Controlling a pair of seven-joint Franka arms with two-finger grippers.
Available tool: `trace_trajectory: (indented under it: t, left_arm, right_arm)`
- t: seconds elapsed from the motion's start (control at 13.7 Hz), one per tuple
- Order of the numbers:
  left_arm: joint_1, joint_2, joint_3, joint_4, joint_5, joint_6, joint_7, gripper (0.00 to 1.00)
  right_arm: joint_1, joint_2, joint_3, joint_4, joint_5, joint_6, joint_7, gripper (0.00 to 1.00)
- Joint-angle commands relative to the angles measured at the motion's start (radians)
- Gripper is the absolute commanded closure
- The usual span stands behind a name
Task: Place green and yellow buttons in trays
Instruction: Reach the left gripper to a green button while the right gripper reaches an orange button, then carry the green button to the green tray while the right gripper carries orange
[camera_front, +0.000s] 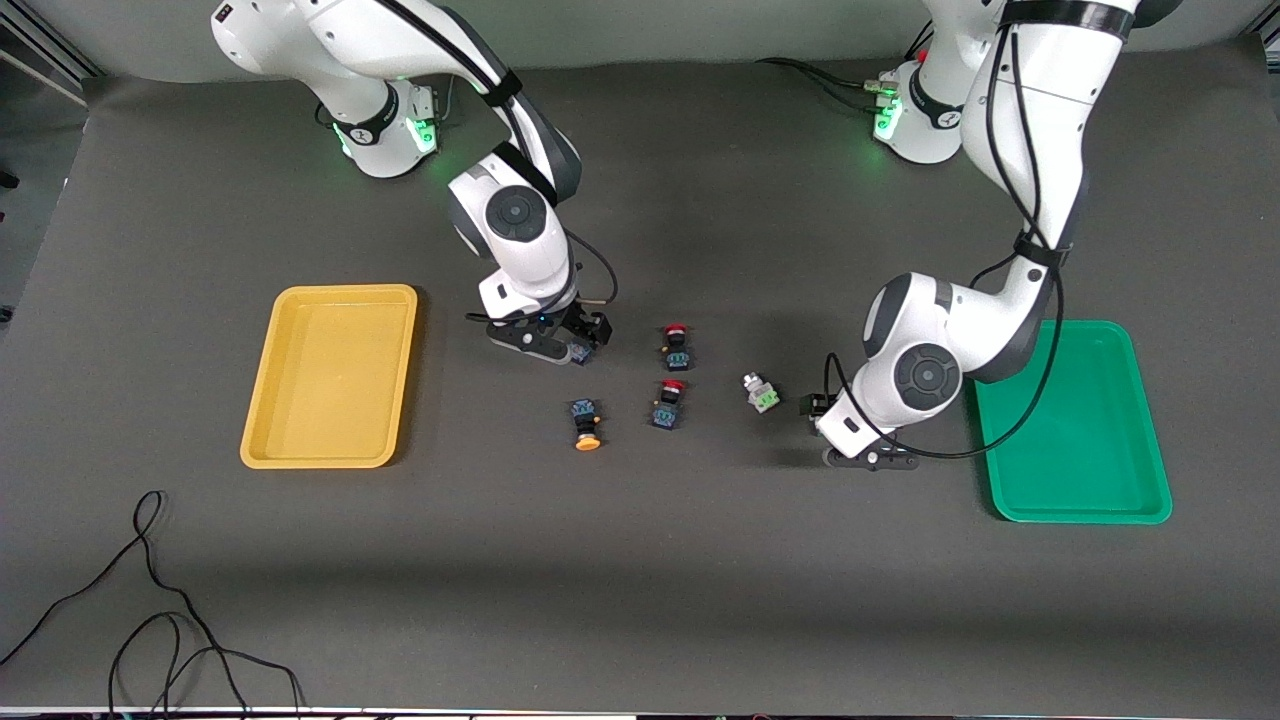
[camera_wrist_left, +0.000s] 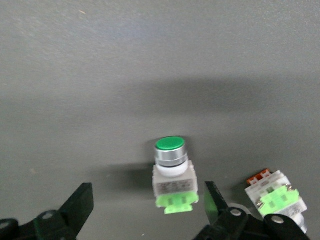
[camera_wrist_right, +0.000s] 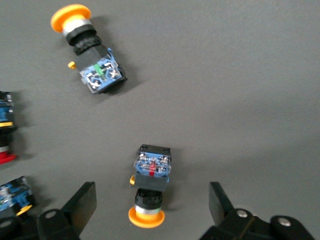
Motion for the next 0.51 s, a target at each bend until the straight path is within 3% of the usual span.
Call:
trace_trajectory:
  t: [0.0, 0.22, 0.29, 0.37, 0.44]
  left_arm:
    - [-0.034, 0.016, 0.008, -0.012, -0.012, 0.052, -0.057, 0.01]
    - [-0.053, 0.034, 0.008, -0.044, -0.012, 0.119, -0.099, 0.05]
    - [-0.053, 0.033, 0.008, -0.055, -0.012, 0.133, -0.099, 0.15]
    - [-0.048, 0.033, 0.008, -0.055, -0.010, 0.124, -0.097, 0.48]
    - [-0.048, 0.027, 0.008, -0.059, -0.010, 0.118, -0.097, 0.86]
  right_arm:
    - [0.012, 0.046, -0.004, 0.009, -0.004, 0.032, 0.029, 0.00]
    - [0.012, 0.077, -0.002, 0.030, -0.002, 0.038, 0.029, 0.00]
    - [0.012, 0.091, -0.002, 0.037, 0.001, 0.038, 0.029, 0.00]
    - [0.012, 0.098, -0.002, 0.047, 0.003, 0.038, 0.029, 0.00]
    - [0.012, 0.106, -0.002, 0.050, 0.004, 0.038, 0.029, 0.08]
